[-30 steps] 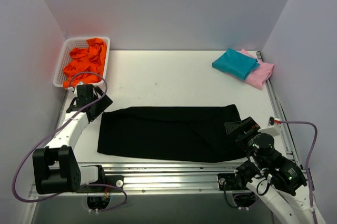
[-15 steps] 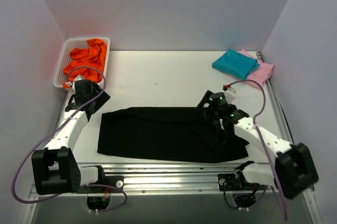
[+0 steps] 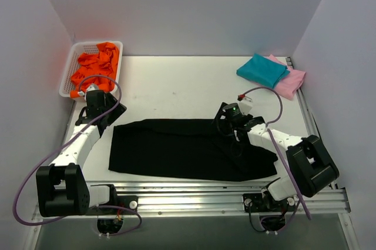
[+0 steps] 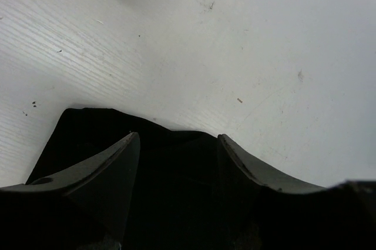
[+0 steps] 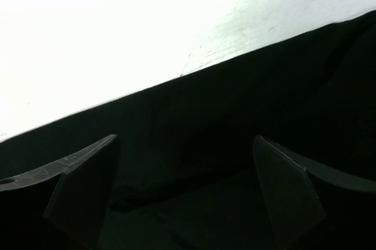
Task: Fold and stack the t-shirts
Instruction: Fold the tshirt
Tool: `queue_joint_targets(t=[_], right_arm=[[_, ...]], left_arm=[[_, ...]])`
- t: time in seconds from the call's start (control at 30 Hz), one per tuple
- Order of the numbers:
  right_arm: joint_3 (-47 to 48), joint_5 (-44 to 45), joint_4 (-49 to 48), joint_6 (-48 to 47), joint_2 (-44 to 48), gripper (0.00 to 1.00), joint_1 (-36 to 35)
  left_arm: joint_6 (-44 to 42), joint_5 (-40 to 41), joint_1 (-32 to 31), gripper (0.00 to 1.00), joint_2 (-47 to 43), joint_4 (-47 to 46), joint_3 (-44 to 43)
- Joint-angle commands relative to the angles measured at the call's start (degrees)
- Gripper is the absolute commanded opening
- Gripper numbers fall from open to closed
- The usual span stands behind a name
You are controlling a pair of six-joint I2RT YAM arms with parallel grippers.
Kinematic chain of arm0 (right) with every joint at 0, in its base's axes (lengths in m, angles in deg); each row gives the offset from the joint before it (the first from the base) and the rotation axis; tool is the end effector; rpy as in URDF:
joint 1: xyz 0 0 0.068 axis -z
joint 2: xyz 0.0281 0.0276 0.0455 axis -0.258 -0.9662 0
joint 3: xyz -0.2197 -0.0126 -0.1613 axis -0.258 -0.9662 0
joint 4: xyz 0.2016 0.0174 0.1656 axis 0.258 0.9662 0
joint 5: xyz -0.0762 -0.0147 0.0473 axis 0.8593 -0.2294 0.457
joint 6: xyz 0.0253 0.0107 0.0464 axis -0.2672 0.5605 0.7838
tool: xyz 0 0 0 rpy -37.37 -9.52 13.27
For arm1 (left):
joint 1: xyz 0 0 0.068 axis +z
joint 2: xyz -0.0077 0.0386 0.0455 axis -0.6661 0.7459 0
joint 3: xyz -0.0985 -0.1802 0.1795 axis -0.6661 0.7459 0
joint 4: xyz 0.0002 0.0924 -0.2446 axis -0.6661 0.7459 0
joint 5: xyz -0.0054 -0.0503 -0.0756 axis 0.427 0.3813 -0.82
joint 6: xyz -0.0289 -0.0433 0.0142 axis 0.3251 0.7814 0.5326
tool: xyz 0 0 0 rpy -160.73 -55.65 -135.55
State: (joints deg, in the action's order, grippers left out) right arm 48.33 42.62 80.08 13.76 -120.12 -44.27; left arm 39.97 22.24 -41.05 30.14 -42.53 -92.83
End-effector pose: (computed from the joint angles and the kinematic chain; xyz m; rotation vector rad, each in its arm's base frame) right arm 0.2584 0.1350 0.1845 0.4557 2.1463 0.4793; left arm 0.2726 0.0039 0.2382 -0.8340 2.1354 -0.3603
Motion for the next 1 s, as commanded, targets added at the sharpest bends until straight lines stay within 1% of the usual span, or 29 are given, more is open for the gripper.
queue_joint_targets(t=[0.0, 0.13, 0.23, 0.3, 0.47, 0.63, 0.7, 0.87, 0.93, 0.97], right_arm=[[2.6, 6.6, 1.8, -1.6, 0.6, 0.91, -0.1], [3.2, 10.1, 4.1, -2.0, 1.6, 0.90, 0.0], [2.5, 10.0, 3.7, -1.9, 0.5, 0.89, -0.2], [2.0, 9.7, 3.0, -1.7, -0.4, 0.89, -0.3], [-0.3, 8.4, -0.3, -0.7, -3.6, 0.86, -0.9], [-0.6, 8.1, -1.2, 0.2, -6.0, 0.82, -2.5], [-0.6, 8.2, -1.4, 0.5, -6.1, 0.78, -3.2], [-0.5, 9.6, -0.1, 1.0, -5.0, 0.77, -4.4], [-0.5, 10.3, 1.1, 1.4, -3.7, 0.74, -5.1], [-0.5, 10.6, 1.7, 1.6, -3.1, 0.71, -5.4]], left_arm=[[-0.1, -0.8, -0.1, 0.64, -2.1, -3.2, 0.4], [-0.2, -0.8, -0.1, 0.64, -2.3, -3.5, 0.4], [-0.3, -0.8, -0.1, 0.64, -2.1, -3.6, 0.3], [-0.4, -2.2, -0.1, 0.63, -1.8, -3.6, 0.2], [-0.4, -2.5, -0.1, 0.63, -1.7, -3.7, 0.3], [-0.5, -2.3, -0.1, 0.63, -1.9, -3.9, 0.4], [-0.5, -2.2, 0.0, 0.63, -1.8, -3.9, 0.5], [-0.5, -2.0, -0.1, 0.63, -1.1, -4.1, 0.5], [-0.5, -2.0, -0.1, 0.63, -0.7, -4.2, 0.5], [-0.6, -1.9, -0.1, 0.63, -0.7, -4.2, 0.5]])
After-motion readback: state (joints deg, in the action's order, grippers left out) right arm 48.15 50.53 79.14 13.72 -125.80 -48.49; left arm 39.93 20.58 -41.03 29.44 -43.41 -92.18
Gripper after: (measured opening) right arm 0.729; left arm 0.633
